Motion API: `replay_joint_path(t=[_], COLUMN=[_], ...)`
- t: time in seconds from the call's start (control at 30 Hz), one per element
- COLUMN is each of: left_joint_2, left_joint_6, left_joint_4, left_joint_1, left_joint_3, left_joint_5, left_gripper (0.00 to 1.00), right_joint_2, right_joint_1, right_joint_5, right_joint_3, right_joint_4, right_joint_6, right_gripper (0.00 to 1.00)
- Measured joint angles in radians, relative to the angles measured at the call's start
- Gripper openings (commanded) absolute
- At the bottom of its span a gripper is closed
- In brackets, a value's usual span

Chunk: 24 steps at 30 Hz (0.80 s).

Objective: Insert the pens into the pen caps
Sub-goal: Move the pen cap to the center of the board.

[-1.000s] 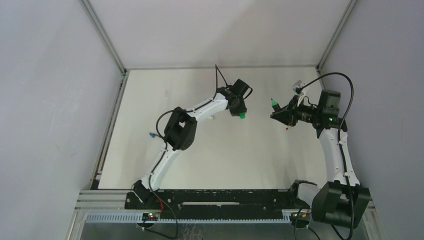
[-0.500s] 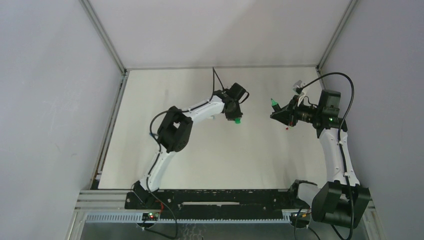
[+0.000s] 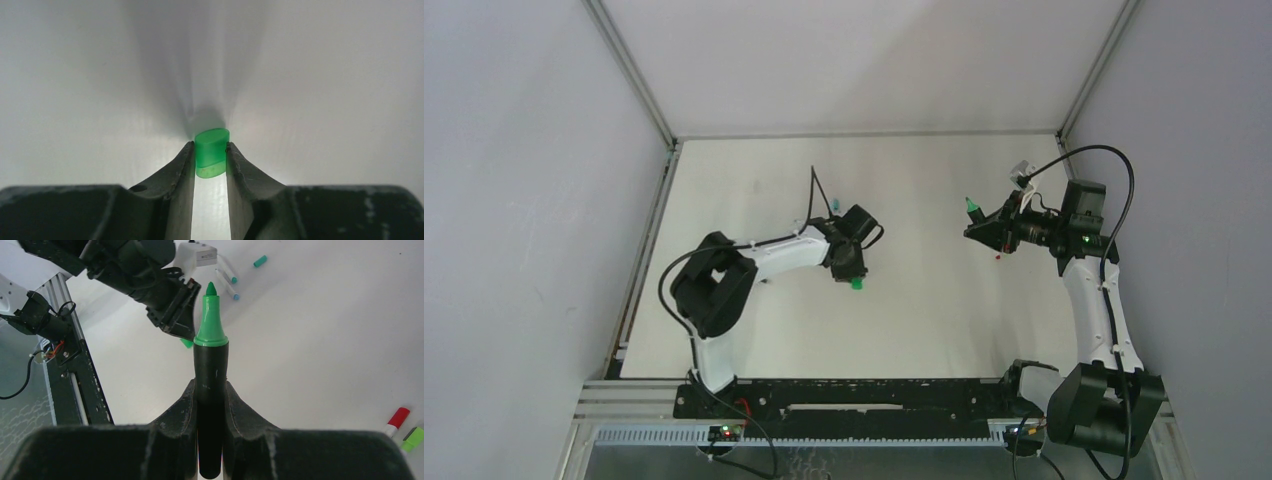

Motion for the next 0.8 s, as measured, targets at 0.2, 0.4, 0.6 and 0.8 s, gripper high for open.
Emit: replay_joint_path(t=[0.2, 0.4, 0.6, 0.8], left_joint_2=[-0.109, -0.235, -0.392, -0.417], left_joint_6=[0.022, 0.077, 0.158, 0.238], left_joint_4=[0.005, 0.040, 0.077, 0.121], left_joint_1=[-0.001, -0.002, -0.007, -0.046], left_joint_3=[-0.135, -0.263, -0.332, -0.322], left_joint_5=[-0.039, -0.067, -0.082, -0.103], left_gripper=[0.53, 0.64, 0.67, 0.70], right_joint_2=[0.000, -0.003, -0.003, -0.003], right_joint_1=[0.000, 0.000, 0.000, 0.000], right_joint_5=[-0.006, -0.019, -0.031, -0.045], right_joint_3=[0.000, 0.000, 0.000, 0.000], right_joint_4=[0.000, -0.003, -0.003, -0.003], right_joint_6=[0.000, -0.001, 0.000, 0.000], right_gripper=[0.00, 0.00, 0.00, 0.00])
